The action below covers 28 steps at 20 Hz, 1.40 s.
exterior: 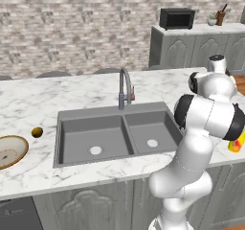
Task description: Remove the kiwi and lemon from the sink. Then move the bowl and cup from the counter to the sink for washing.
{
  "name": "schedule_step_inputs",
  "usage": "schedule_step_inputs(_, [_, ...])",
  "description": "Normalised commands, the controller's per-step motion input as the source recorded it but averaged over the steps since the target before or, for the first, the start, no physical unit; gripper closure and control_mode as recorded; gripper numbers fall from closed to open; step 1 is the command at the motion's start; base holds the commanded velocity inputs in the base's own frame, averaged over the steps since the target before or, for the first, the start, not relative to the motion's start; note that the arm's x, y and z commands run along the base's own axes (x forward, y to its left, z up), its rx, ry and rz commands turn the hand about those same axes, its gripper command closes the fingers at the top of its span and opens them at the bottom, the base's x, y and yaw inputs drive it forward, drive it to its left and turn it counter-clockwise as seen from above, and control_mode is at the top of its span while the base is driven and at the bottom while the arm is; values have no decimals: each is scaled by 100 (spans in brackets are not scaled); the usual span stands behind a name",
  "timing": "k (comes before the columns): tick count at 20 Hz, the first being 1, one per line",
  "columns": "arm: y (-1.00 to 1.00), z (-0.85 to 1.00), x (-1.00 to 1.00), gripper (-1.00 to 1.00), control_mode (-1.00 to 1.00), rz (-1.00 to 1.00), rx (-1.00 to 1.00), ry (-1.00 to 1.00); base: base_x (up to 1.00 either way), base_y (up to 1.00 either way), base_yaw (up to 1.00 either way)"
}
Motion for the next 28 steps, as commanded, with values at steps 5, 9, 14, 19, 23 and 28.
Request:
schedule_step_inputs(5, [-4,20,-22,-100,-100,0,17,-1,0,0,0])
schedule_step_inputs(9, [-4,14,-19,-100,-100,0,9,-5,0,0,0])
schedule_step_inputs(14, [0,8,-15,-100,-100,-2,2,-4,0,0,0])
schedule_step_inputs(19, [-4,4,-20,-100,-100,-2,0,0,0,0,0])
schedule_step_inputs(23, [-5,1,-23,-100,-100,-1,0,-2,0,0,0])
schedule_step_inputs(28, [-4,0,-23,-100,-100,-1,1,-2,0,0,0])
